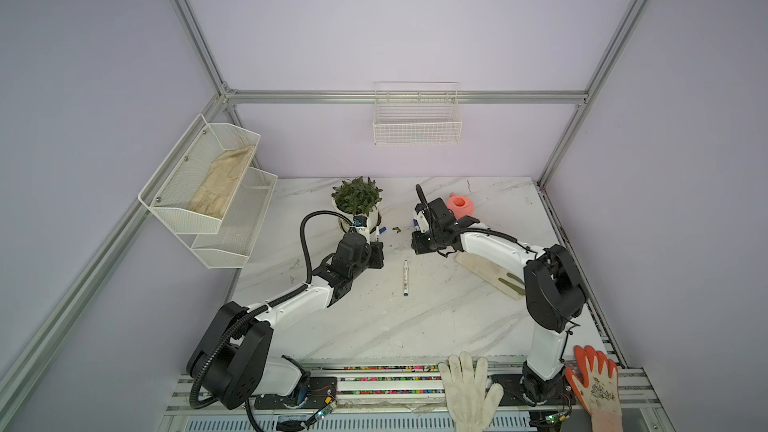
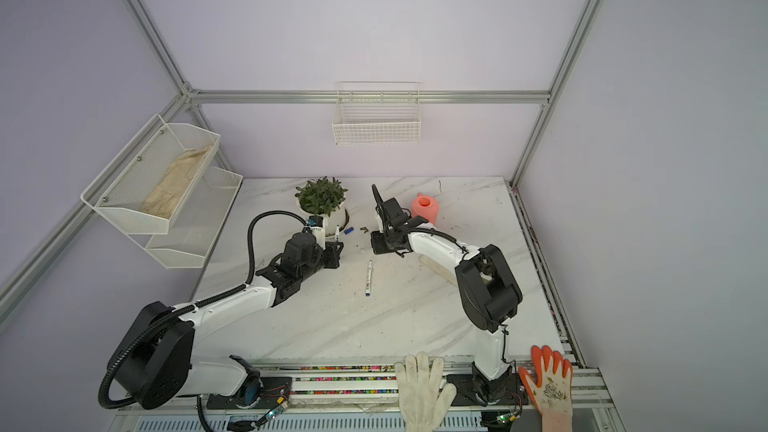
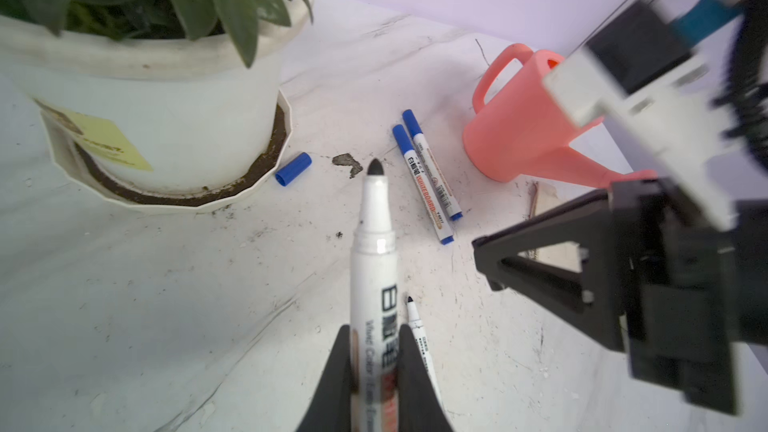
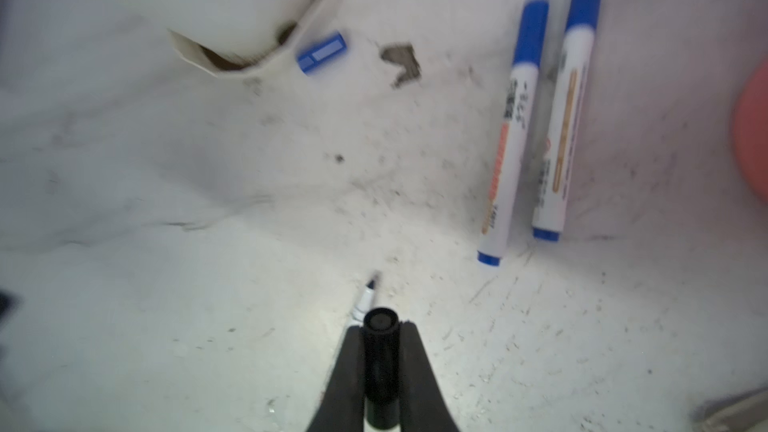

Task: Insert the pens into the pen caps
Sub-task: 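Lift the black cap with the right gripper and carry it above the left gripper's marker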

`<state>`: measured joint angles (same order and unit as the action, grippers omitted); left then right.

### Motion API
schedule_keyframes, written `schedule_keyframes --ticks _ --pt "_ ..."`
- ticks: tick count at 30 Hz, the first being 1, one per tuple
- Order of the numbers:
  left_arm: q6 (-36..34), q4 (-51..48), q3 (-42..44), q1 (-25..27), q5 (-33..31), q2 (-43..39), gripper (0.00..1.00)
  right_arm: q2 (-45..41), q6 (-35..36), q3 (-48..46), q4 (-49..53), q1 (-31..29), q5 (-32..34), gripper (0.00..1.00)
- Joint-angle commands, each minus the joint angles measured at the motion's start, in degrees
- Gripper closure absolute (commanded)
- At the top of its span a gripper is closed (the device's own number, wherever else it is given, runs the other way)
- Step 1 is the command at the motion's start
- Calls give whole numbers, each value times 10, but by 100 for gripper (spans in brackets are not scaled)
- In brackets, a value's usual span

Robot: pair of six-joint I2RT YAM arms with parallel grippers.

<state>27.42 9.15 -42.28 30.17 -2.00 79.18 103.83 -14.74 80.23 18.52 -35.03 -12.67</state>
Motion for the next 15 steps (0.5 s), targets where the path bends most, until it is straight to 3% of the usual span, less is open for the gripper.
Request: schedule_keyframes --ticks 1,5,10,15 --pt "-30 58 -3 9 48 2 100 -54 -25 -26 -171 2 -73 100" --pt "-46 94 9 25 60 -1 100 -62 -35 -32 -242 2 -111 100" --pt "-49 123 15 35 73 1 100 -44 -41 -15 -254 3 -154 100" --pt "-44 134 16 37 76 2 100 -49 -44 -17 -255 3 -144 100"
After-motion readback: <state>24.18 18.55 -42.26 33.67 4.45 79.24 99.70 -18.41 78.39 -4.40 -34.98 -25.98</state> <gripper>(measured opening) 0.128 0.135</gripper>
